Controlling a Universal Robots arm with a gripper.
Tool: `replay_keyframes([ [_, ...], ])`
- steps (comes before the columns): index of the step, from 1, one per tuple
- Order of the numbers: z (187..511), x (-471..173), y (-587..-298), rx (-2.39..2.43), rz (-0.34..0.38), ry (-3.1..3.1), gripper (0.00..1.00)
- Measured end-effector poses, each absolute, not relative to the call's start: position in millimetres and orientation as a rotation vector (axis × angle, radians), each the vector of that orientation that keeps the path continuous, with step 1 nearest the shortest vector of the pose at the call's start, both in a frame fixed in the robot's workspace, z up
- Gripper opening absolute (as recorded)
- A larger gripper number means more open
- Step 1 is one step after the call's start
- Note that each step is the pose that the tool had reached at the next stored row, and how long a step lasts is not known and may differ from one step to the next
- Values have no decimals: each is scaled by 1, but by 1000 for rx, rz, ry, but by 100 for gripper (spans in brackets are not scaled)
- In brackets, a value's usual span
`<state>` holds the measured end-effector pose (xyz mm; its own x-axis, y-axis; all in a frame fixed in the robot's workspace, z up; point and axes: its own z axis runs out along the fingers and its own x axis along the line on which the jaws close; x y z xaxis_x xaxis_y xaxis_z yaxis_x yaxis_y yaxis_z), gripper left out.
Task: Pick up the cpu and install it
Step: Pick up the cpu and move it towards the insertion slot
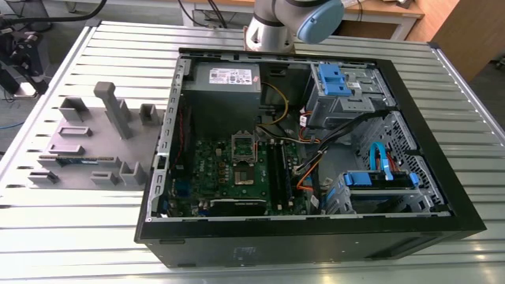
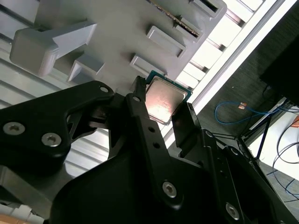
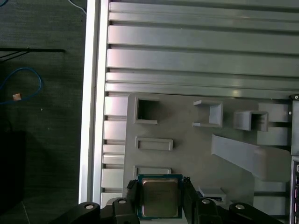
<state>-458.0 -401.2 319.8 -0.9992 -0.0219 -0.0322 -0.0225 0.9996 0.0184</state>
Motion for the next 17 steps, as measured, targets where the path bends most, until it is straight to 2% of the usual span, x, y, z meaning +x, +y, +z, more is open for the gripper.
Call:
replay_keyframes([
  [17,324,-458,-401,-34,29,3109,47],
])
